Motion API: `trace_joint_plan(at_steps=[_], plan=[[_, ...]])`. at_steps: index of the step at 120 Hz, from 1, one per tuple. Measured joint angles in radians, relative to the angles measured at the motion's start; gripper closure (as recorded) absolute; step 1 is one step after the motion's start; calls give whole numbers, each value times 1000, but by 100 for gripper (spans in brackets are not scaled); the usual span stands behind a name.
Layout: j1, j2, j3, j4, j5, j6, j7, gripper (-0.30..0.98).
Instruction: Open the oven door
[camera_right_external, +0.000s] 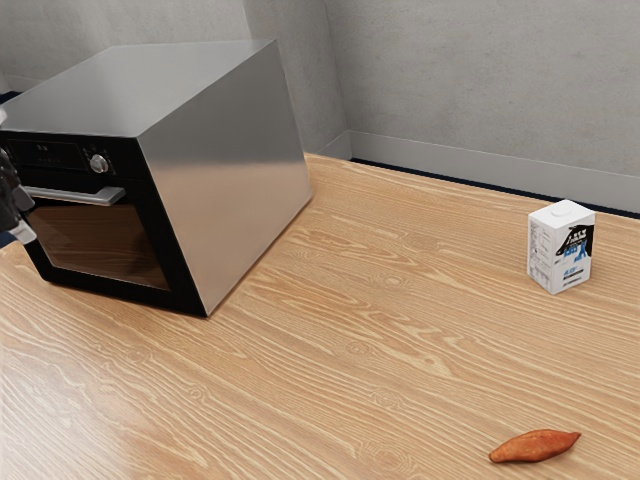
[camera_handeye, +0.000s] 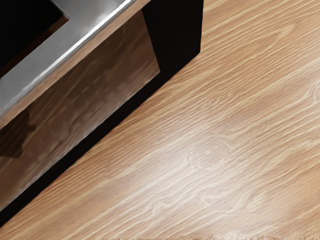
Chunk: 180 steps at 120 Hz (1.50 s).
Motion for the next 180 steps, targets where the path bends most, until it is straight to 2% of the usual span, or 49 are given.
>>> trace_joint_plan(at_steps=[40, 66, 104, 128, 180], plan=[[-11, 8, 14, 12, 26, 77, 128, 0], [1, -53, 21, -123, 47, 220, 182, 0], [4, -24, 40, -133, 59, 392, 230, 0], [-5, -18, -20, -131, 56, 426, 249, 0], [2, -6, -42, -195, 56, 472, 278, 0]])
